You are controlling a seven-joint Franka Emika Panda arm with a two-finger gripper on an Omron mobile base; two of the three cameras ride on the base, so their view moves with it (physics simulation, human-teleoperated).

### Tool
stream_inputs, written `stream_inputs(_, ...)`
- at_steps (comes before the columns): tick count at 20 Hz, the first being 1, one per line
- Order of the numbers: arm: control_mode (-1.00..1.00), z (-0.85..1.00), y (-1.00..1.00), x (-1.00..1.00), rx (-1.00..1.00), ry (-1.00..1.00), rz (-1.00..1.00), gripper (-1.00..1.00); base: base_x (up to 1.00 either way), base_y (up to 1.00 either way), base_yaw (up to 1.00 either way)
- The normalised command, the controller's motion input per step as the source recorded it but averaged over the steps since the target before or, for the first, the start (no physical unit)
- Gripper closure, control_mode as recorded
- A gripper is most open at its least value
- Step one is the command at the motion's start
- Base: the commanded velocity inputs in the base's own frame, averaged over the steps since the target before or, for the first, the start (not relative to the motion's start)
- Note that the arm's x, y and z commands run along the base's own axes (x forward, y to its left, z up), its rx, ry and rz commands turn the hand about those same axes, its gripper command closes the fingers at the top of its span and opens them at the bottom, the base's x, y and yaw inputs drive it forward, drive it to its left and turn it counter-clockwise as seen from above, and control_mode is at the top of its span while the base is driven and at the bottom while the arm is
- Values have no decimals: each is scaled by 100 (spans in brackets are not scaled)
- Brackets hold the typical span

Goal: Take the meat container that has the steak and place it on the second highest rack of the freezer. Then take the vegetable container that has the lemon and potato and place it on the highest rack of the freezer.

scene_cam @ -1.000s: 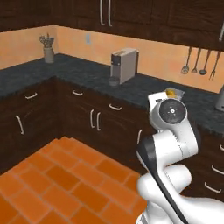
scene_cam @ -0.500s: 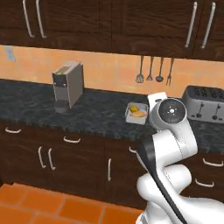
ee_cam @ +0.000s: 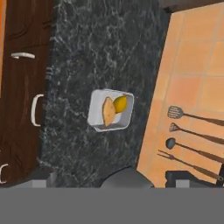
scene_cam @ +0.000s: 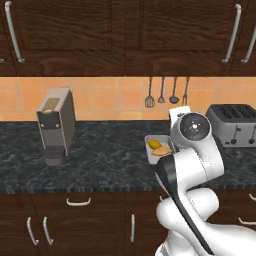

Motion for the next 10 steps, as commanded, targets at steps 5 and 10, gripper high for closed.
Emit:
stream_inputs(5,-100,-90,5,26,10,14,-48,-100,0,0,0)
stream_inputs(10,-100,-82,-48,64,19,17,-48,-100,0,0,0)
